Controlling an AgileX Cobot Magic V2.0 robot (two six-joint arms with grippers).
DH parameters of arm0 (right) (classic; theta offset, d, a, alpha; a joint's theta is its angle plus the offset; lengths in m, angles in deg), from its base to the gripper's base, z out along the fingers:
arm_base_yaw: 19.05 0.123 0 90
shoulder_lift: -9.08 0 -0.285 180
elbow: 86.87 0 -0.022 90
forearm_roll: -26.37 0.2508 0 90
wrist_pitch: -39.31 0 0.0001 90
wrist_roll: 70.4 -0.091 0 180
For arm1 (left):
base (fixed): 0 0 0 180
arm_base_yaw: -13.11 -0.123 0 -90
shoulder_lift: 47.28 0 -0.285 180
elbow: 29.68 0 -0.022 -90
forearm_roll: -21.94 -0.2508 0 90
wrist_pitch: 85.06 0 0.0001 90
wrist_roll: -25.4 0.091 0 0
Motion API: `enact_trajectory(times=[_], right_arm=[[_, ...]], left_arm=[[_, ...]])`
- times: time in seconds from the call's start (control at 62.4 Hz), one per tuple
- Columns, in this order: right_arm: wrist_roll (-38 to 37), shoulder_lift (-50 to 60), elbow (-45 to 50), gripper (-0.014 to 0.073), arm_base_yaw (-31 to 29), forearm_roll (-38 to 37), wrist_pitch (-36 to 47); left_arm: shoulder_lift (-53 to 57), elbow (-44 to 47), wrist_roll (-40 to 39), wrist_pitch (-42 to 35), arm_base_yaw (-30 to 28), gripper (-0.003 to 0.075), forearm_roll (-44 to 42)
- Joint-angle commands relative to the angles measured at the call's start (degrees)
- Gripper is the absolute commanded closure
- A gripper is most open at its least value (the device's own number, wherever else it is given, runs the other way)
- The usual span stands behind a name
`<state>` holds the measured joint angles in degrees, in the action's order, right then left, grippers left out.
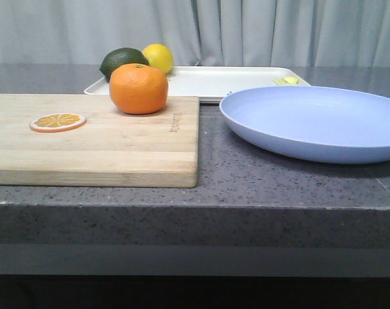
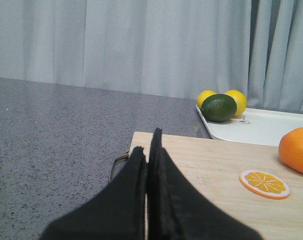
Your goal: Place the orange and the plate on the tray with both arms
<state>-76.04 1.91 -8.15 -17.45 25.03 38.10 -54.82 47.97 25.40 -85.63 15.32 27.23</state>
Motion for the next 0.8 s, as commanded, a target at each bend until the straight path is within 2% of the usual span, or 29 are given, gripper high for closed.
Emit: enact_trajectory(times=[0.0, 0.642, 0.786], right_arm=[[0.03, 1.04, -1.36, 0.0661, -0.20, 0.39, 5.07], [0.03, 1.04, -1.36, 0.0661, -0.20, 0.39, 5.07], [0.03, 1.04, -1.73, 0.0661, -0.20, 0.39, 4.82]], left_arm=[[1.06, 1.46, 0.00, -4.80, 0.06, 0.0740, 0.34], [1.06, 1.46, 0.00, -4.96, 0.06, 0.0740, 0.34], [1.06, 0.86, 0.00, -9.89, 0.06, 0.0740, 0.34]])
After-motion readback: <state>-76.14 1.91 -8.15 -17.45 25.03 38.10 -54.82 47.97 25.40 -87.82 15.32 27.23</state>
